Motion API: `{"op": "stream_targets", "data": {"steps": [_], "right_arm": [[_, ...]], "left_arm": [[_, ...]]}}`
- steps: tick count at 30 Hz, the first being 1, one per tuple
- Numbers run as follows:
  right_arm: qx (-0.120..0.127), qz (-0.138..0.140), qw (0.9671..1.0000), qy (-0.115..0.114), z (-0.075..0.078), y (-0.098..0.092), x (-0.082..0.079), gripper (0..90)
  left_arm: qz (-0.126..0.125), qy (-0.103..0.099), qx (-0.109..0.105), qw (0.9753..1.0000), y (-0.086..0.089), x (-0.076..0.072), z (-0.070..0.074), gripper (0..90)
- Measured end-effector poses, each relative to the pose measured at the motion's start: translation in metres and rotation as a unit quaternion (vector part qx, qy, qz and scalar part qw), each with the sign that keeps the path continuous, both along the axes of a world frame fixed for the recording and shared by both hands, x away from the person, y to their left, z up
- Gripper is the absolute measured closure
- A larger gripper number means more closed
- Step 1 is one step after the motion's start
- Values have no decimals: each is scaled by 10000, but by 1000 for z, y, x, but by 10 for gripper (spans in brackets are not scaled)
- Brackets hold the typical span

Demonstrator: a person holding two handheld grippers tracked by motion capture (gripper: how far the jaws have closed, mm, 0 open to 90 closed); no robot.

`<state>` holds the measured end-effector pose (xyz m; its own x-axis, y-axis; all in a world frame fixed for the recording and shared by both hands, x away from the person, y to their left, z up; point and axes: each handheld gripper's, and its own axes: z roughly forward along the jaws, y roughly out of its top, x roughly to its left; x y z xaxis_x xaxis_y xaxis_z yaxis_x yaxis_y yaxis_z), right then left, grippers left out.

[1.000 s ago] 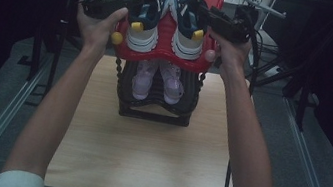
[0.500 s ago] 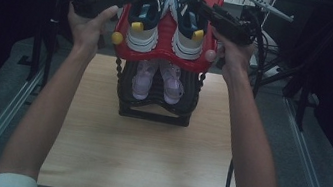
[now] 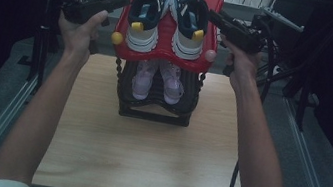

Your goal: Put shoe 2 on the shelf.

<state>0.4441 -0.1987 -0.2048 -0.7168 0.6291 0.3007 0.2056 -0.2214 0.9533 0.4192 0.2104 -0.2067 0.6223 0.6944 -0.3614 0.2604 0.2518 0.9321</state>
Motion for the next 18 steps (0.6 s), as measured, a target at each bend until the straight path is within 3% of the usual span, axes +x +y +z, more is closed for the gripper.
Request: {"op": "stream_targets", "data": {"steps": [10, 18], "right_arm": [[104, 9, 9999, -43, -11, -21, -13, 487], [113, -109, 9999, -23, -25, -42, -19, 490]], "left_arm": [[-107, 58, -200, 9997, 13, -10, -10, 389], [-57, 129, -230, 9996, 26, -18, -24, 389]]}}
